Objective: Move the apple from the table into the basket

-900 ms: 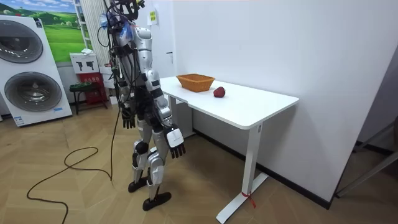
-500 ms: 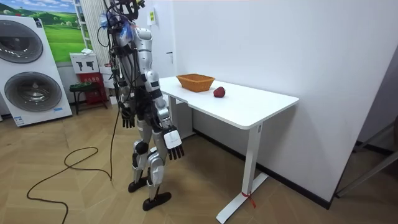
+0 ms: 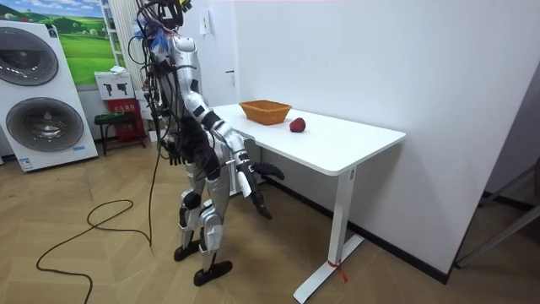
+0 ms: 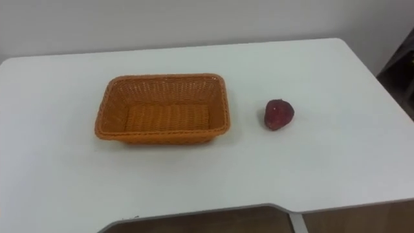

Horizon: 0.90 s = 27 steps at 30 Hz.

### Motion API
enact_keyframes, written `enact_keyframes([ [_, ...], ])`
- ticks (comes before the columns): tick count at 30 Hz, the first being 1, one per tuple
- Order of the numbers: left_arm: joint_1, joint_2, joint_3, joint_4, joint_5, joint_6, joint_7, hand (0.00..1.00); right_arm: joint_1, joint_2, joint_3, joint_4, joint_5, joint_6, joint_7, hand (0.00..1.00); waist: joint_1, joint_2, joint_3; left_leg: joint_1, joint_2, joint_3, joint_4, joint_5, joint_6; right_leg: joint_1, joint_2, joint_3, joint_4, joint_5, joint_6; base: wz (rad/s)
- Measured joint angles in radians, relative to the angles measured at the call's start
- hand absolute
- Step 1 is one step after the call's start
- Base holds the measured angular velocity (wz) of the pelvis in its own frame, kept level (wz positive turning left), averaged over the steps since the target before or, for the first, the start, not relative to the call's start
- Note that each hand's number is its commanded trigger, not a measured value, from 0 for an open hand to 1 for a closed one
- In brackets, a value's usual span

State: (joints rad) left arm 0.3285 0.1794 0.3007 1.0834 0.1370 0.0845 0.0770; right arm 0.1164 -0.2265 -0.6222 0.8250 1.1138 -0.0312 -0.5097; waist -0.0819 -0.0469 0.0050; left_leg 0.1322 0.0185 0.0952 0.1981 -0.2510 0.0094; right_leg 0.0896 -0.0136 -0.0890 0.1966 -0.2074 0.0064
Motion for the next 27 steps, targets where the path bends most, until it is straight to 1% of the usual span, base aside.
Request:
enact_keyframes([
  [1,0.001,0.001,-0.001,0.002,-0.001,-0.005,0.0,0.0,-0.01,-0.006,-0.021,-0.054,-0.024,-0.003,-0.054,0.0,0.002,-0.004,0.0001,-0.001,-0.001,0.003,0.0,0.0,0.0,-0.005,-0.001,0.001,0.01,0.0,0.0,-0.1],
  [2,0.0,0.0,-0.001,0.002,0.0,-0.006,0.0,0.0,-0.019,-0.009,-0.033,-0.122,-0.052,-0.015,-0.112,0.0,0.001,-0.005,-0.0005,-0.003,-0.001,0.008,0.0,0.0,0.0,-0.008,-0.002,0.002,0.009,0.0,0.0,-0.1],
  [3,0.0,0.0,-0.002,0.002,0.005,-0.007,0.0,0.0,-0.024,-0.012,-0.03,-0.151,-0.073,-0.026,-0.136,0.0,0.002,-0.005,-0.0006,-0.006,-0.001,0.008,0.001,0.0,0.0,-0.011,-0.002,0.003,0.009,0.0,0.0,-0.07],
  [4,-0.001,0.0,-0.002,0.002,0.016,-0.012,0.0,0.0,-0.038,-0.014,-0.031,-0.202,-0.13,-0.043,-0.177,0.0,0.003,-0.006,-0.0019,-0.011,-0.001,0.008,0.001,0.0,0.0,-0.017,-0.001,0.005,0.01,0.0,0.0,0.0],
  [5,-0.001,0.0,-0.006,0.001,0.03,-0.013,0.0,0.0,-0.049,-0.014,-0.027,-0.267,-0.204,-0.044,-0.218,0.0,0.003,-0.006,-0.0035,-0.017,-0.001,0.008,0.001,0.0,0.0,-0.022,-0.001,0.005,0.013,0.001,0.0,0.0],
  [6,-0.002,-0.002,-0.011,-0.001,0.033,-0.013,0.0,0.0,-0.05,-0.014,-0.022,-0.35,-0.287,-0.044,-0.255,0.0,0.005,-0.003,-0.0025,-0.018,-0.001,0.008,0.001,0.0,0.0,-0.024,-0.001,0.007,0.016,0.001,0.001,0.0],
  [7,-0.002,-0.002,-0.014,-0.001,0.031,-0.013,0.0,0.0,-0.05,-0.015,-0.018,-0.386,-0.322,-0.047,-0.274,0.0,0.005,-0.001,-0.0025,-0.018,-0.001,0.008,0.001,0.0,0.0,-0.024,-0.001,0.006,0.016,0.001,0.001,0.0],
  [9,-0.001,0.001,-0.052,-0.001,0.03,-0.012,0.015,0.0,-0.059,-0.028,0.023,-0.483,-0.449,-0.068,-0.342,0.0,0.008,0.001,-0.0024,-0.021,0.0,0.008,0.001,0.0,0.0,-0.023,-0.001,0.003,0.018,0.001,0.0,0.02],
  [10,-0.001,0.001,-0.063,-0.001,0.03,-0.013,0.019,0.0,-0.059,-0.029,0.037,-0.507,-0.485,-0.073,-0.356,0.0,0.009,0.002,-0.0026,-0.023,0.0,0.008,0.001,0.0,0.0,-0.024,0.0,0.003,0.021,0.001,0.0,0.0],
  [12,-0.008,-0.003,-0.088,-0.001,0.035,-0.013,0.023,0.0,-0.056,-0.028,0.094,-0.611,-0.628,-0.077,-0.398,0.0,0.02,0.004,-0.0038,-0.033,0.0,0.008,-0.001,0.0,0.0,-0.04,0.0,0.004,0.027,0.001,0.0,-0.06],
  [13,-0.012,-0.003,-0.088,-0.001,0.039,-0.013,0.023,0.0,-0.056,-0.028,0.1,-0.631,-0.664,-0.077,-0.401,0.0,0.023,0.004,-0.0035,-0.034,0.0,0.008,-0.001,0.0,0.0,-0.042,0.0,0.004,0.027,0.001,0.0,-0.05],
  [14,-0.019,-0.002,-0.088,-0.002,0.055,-0.016,0.022,0.0,-0.057,-0.03,0.103,-0.661,-0.712,-0.079,-0.403,0.0,0.034,0.005,-0.005,-0.033,0.001,0.008,-0.001,0.001,0.0,-0.044,0.0,0.004,0.027,0.002,-0.001,0.0],
  [15,-0.02,-0.001,-0.088,-0.002,0.056,-0.02,0.022,0.0,-0.057,-0.033,0.107,-0.672,-0.731,-0.079,-0.402,0.0,0.038,0.005,-0.0066,-0.033,0.001,0.008,-0.001,0.001,0.0,-0.044,0.0,0.004,0.026,0.002,-0.001,0.0],
  [16,-0.02,-0.001,-0.089,-0.002,0.056,-0.021,0.019,0.0,-0.057,-0.039,0.116,-0.687,-0.757,-0.079,-0.396,0.0,0.043,-0.001,-0.0045,-0.032,0.001,0.008,-0.001,0.001,0.0,-0.047,0.0,0.004,0.025,0.002,-0.001,0.0],
  [17,-0.02,-0.001,-0.091,-0.001,0.055,-0.019,0.017,0.0,-0.057,-0.046,0.135,-0.689,-0.785,-0.08,-0.39,0.0,0.054,0.003,-0.0068,-0.032,0.001,0.008,0.0,0.0,0.0,-0.048,0.0,0.004,0.024,0.003,-0.002,0.0],
  [18,-0.02,0.0,-0.098,-0.001,0.055,-0.019,0.01,0.0,-0.057,-0.049,0.154,-0.69,-0.827,-0.08,-0.38,0.0,0.06,-0.001,-0.0036,-0.034,0.001,0.008,0.0,0.0,0.0,-0.051,0.0,0.004,0.025,0.003,-0.002,0.0],
  [20,-0.02,-0.001,-0.111,0.005,0.055,-0.019,-0.007,0.0,-0.057,-0.05,0.18,-0.7,-0.885,-0.08,-0.353,0.0,0.063,0.001,-0.0019,-0.035,0.002,0.008,0.0,0.0,0.0,-0.053,0.0,0.002,0.025,0.004,-0.002,0.0],
  [25,-0.024,-0.003,-0.131,0.02,0.054,-0.017,-0.031,0.0,-0.069,-0.055,0.27,-0.714,-0.888,-0.077,-0.249,0.0,0.072,0.004,-0.001,-0.034,0.002,0.004,0.002,0.001,0.0,-0.048,0.0,-0.001,0.026,0.004,-0.003,0.01],
  [26,-0.024,-0.004,-0.131,0.02,0.055,-0.017,-0.036,0.0,-0.072,-0.055,0.286,-0.714,-0.888,-0.077,-0.222,0.0,0.079,0.005,-0.001,-0.034,0.003,0.002,0.002,0.001,0.0,-0.044,0.001,-0.001,0.026,0.004,-0.004,0.0],
  [27,-0.025,-0.004,-0.131,0.018,0.055,-0.018,-0.043,0.0,-0.079,-0.055,0.294,-0.714,-0.887,-0.076,-0.191,0.0,0.085,0.007,0.0027,-0.034,0.003,-0.002,0.003,0.0,0.0,-0.037,0.0,-0.003,0.025,0.005,-0.004,0.03],
])
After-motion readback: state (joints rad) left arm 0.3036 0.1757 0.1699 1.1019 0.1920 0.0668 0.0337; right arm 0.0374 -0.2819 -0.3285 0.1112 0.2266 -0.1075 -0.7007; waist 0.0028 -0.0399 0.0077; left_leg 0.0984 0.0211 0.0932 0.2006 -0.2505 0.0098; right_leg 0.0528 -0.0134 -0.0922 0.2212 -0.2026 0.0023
